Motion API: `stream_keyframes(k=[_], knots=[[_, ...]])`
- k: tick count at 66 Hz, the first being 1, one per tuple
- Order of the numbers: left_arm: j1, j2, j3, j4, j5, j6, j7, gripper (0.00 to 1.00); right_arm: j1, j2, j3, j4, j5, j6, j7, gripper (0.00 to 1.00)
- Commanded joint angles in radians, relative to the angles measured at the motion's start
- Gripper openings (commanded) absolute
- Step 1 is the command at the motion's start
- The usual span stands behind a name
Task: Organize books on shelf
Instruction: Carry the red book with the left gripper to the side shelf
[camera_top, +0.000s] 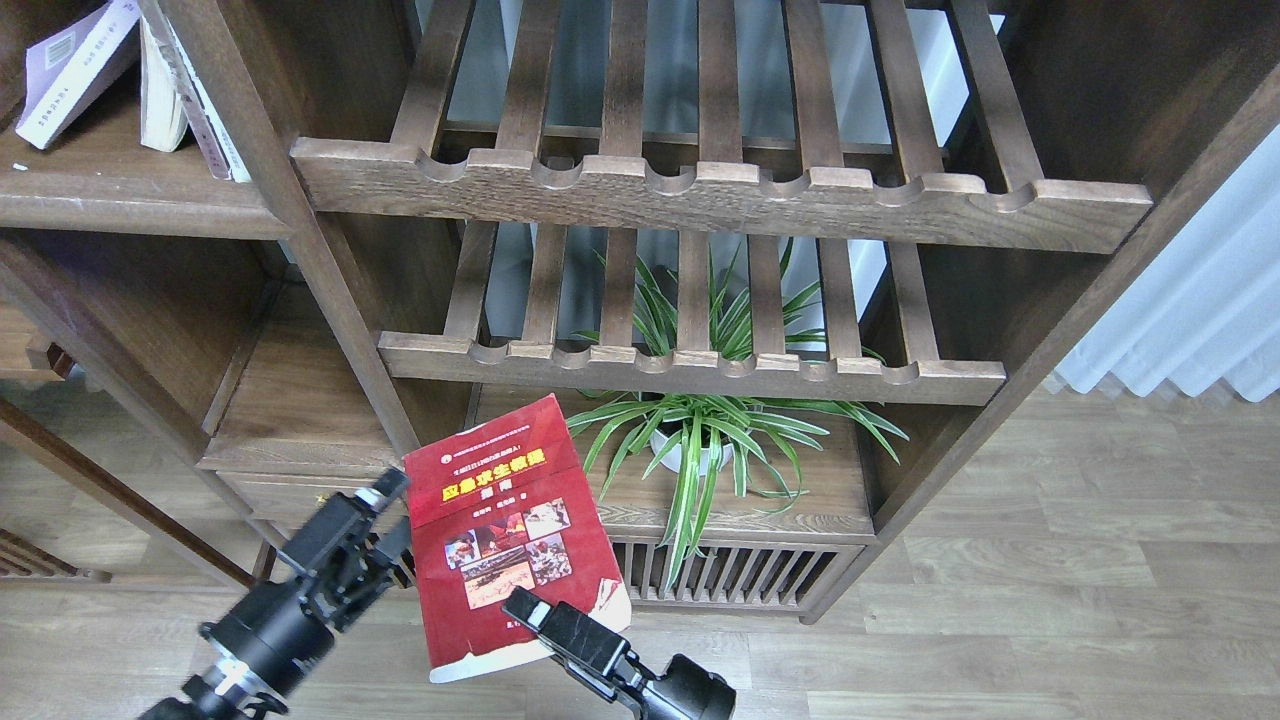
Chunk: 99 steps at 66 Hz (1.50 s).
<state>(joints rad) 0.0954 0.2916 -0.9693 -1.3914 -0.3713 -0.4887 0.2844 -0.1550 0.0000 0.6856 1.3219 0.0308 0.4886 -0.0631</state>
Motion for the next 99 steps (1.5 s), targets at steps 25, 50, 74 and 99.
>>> stream_keyframes(k=[25,50,74,99], knots=[[-0.042,-0.005,0.077,0.003,-0.001,0.0,-0.07,0.09,0.0,0.0,0.0,0.003,0.0,0.0,0.0,0.08],[-0.042,0.049,-0.009,0.003,0.0,0.0,-0.056,0.06,0.0,0.0,0.0,0.005,-0.123,0.0,0.017,1.0],[0.021,0.271,-0.232,-0.07,0.02,0.0,-0.064,0.07,0.011,0.0,0.087,0.0,-0.12,0.0,0.016,1.0],[0.036,0.495,-0.537,-0.098,0.022,0.0,-0.051,0.07,0.011,0.0,0.101,0.0,-0.114,0.0,0.014,1.0]])
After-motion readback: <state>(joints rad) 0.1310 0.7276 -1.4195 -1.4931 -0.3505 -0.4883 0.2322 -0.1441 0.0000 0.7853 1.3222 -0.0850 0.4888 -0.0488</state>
